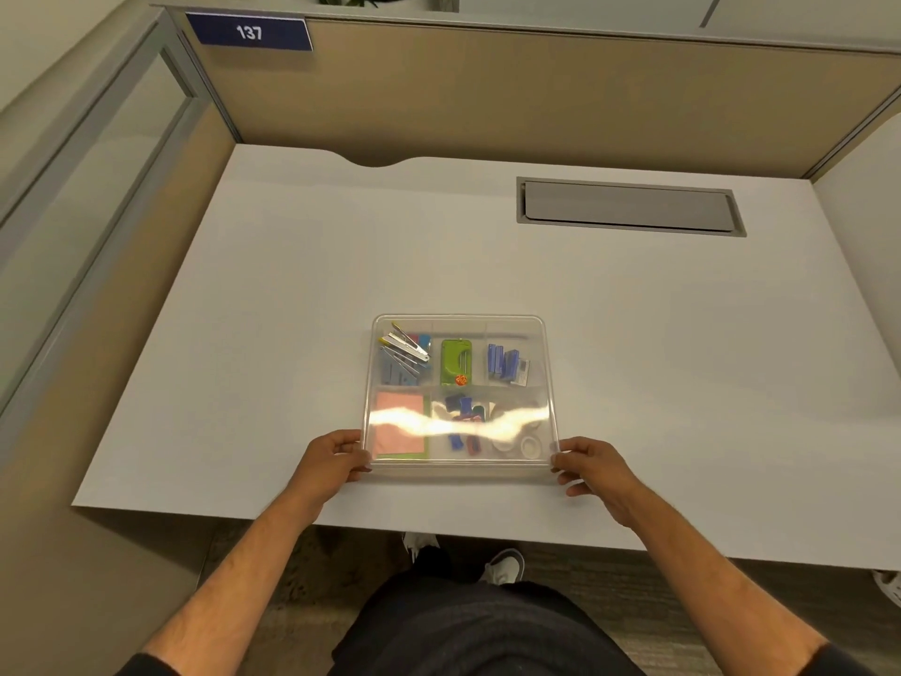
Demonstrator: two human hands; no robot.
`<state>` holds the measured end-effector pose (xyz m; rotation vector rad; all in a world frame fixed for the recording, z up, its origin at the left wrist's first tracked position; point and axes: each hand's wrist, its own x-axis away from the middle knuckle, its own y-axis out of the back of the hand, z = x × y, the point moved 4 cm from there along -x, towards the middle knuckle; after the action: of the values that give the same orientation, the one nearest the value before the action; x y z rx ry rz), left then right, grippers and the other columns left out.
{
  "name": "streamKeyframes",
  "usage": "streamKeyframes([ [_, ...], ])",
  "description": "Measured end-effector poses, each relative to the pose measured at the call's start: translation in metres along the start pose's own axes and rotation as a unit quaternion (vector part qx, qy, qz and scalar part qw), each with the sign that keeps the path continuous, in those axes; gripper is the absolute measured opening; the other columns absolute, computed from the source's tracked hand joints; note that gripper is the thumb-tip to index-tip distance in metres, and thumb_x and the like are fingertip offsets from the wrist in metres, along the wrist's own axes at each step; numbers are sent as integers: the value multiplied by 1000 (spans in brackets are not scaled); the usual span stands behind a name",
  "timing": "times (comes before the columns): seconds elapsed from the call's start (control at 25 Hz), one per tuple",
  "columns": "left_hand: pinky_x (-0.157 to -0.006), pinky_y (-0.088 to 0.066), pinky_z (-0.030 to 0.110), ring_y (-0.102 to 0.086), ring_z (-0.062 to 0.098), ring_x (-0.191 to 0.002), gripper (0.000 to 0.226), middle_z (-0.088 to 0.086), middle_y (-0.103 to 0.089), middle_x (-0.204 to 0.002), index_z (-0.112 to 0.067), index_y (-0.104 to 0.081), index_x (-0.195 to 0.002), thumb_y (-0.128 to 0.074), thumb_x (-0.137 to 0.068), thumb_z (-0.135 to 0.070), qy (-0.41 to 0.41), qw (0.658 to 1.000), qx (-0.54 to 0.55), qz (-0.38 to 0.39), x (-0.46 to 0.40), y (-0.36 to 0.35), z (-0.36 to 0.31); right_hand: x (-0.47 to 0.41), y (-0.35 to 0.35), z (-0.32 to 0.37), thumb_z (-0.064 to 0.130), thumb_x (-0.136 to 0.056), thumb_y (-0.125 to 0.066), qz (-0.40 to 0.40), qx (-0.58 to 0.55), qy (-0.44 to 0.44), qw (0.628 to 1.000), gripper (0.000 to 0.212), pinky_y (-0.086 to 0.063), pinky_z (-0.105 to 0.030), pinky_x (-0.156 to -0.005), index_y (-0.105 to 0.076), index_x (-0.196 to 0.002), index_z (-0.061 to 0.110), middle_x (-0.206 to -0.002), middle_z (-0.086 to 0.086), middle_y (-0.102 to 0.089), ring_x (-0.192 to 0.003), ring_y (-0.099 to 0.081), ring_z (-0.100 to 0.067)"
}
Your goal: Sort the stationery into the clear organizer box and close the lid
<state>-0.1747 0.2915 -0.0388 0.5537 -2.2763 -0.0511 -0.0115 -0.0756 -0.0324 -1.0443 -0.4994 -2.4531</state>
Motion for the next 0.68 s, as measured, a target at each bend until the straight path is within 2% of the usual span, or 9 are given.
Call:
streamKeyframes([
  [0.36,-74,-58,24,-68,22,-91,36,7,-62,-113,-12,-62,-124,-66,-90,-1,-20,998,-26,-46,4,-7,-3,-3,-9,5,2,-83,-68,-55,70,10,996,15,-57,-38,-63,-65,-98,2,-82,-16,-72,-66,-64,-22],
  [0.48,-77,-57,24,-67,19,-92,37,3,-62,-114,-14,-61,-127,-64,-92,-2,-32,997,-45,-59,0,-6,-8,-2,-12,5,2,-82,-69,-56,79,7,995,15,-56,-36,-62,-65,-97,2,-83,-15,-71,-67,-63,-21],
  [0.68,-71,-55,18,-69,18,-88,35,4,-62,-115,-14,-60,-127,-63,-93,-5,-37,995,-71,-58,1,-6,-12,1,-7,4,7,-85,-69,-51,73,25,996,15,-56,-36,-66,-66,-99,3,-84,-14,-73,-71,-64,-23],
])
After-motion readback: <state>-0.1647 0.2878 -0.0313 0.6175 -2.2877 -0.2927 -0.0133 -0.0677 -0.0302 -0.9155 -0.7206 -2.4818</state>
